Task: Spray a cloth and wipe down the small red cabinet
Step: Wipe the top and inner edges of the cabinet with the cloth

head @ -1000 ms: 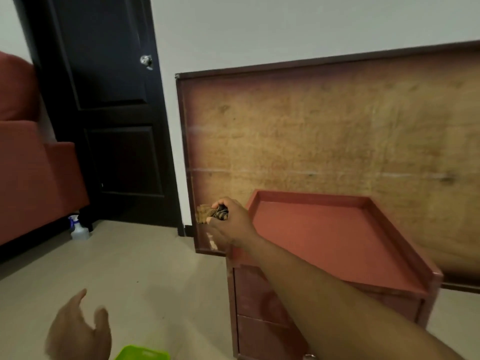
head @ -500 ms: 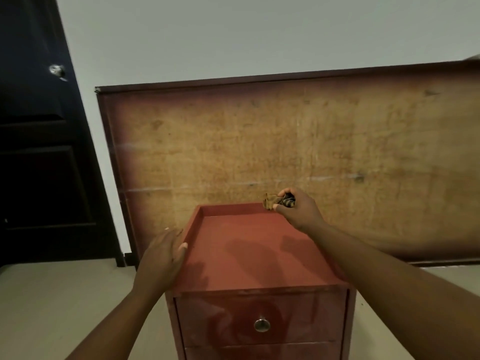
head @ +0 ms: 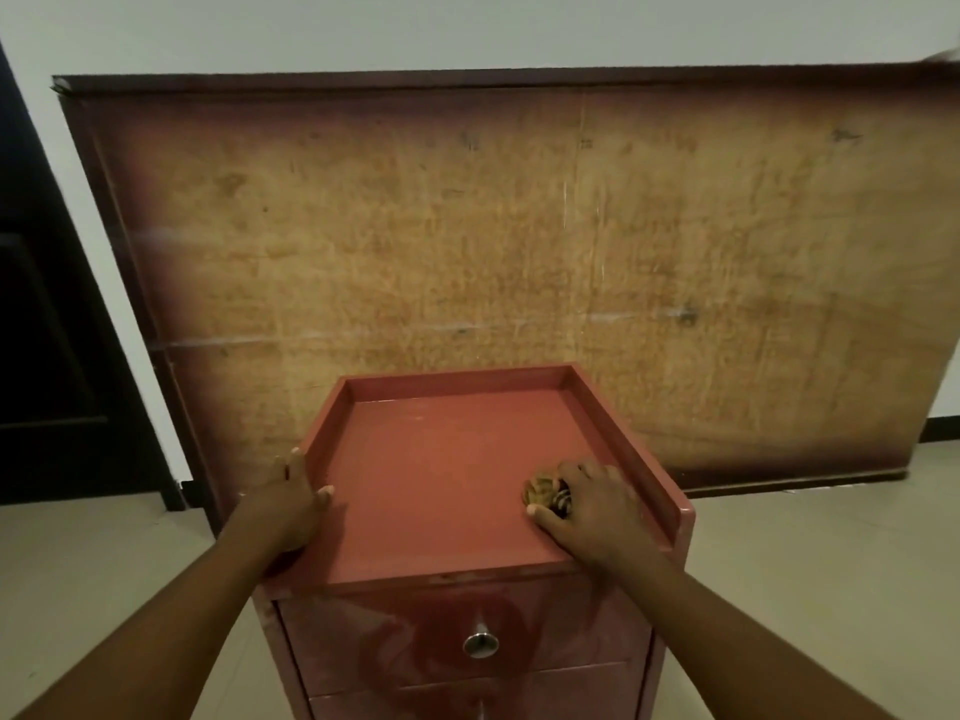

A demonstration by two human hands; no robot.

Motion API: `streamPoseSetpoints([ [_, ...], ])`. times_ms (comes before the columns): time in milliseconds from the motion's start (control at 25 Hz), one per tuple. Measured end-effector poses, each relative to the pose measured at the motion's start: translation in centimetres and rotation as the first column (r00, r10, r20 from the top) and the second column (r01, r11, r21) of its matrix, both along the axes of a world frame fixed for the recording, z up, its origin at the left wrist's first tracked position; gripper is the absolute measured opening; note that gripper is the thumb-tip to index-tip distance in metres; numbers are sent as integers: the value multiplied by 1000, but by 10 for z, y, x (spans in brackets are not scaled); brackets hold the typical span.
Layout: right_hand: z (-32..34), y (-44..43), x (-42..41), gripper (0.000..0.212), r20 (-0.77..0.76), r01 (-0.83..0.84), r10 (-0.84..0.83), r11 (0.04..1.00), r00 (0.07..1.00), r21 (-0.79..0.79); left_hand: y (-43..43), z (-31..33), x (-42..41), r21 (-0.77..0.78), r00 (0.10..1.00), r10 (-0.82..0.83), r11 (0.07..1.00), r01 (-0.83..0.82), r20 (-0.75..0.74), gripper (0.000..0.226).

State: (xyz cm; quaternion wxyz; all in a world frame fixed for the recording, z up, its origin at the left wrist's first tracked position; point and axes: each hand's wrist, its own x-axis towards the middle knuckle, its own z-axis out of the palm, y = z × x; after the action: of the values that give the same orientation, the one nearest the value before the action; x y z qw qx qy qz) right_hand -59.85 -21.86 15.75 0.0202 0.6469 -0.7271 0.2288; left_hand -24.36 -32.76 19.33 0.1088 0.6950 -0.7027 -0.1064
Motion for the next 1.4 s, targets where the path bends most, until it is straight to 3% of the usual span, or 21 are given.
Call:
streamPoseSetpoints([
  [120,5,-4,-3,62,28,3,-4,1000,1000,24,-9,2,5,63,997,-72,995,73,-29,79],
  [480,-6,27,0,49,15,70,-70,997,997,-29,2,6,2,57,996,-85,995,85,-9,80],
  [840,-5,17,0,43,7,108,-108,994,994,9,10,15,4,-35,948,-87,996,81,-306,48],
  [1080,-3,-5,-7,37,31,81,-82,996,996,46,17,14,-1,-81,996,-54,996,48,-77,61],
  [1400,1,-71,-18,48,-11,130,-130,985,991,112,24,21,-3,-31,992,1,1000,-5,-126,65],
])
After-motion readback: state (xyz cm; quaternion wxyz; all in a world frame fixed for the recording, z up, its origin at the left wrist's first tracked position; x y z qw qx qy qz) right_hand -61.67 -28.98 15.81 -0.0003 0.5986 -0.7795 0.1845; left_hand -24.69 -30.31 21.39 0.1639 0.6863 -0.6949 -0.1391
